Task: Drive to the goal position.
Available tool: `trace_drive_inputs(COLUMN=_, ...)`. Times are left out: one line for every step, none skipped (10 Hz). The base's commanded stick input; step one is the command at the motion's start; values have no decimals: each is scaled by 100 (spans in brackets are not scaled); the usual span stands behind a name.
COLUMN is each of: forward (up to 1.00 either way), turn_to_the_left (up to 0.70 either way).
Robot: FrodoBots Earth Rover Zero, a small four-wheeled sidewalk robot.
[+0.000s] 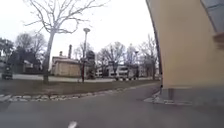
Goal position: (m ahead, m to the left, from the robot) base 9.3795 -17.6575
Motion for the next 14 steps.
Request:
trace_drive_inputs(forward=100, turn_to_the_left=0)
trace_drive_inputs(forward=100, turn_to_the_left=0)
trace_drive_inputs(forward=100, turn_to_the_left=0)
trace_drive_inputs(forward=100, turn_to_the_left=0)
trace_drive_inputs(forward=100, turn_to_the_left=0)
trace_drive_inputs(forward=100, turn_to_the_left=0)
trace_drive_inputs(forward=100, turn_to_the_left=0)
trace_drive_inputs(forward=100, turn_to_the_left=-4)
trace_drive_inputs(forward=100, turn_to_the_left=-40)
trace_drive_inputs(forward=100, turn_to_the_left=-40)
trace_drive_inputs(forward=100, turn_to_the_left=-40)
trace_drive_inputs(forward=100, turn_to_the_left=-40)
trace_drive_inputs(forward=100, turn_to_the_left=-40)
trace_drive_inputs(forward=100, turn_to_the_left=-40)
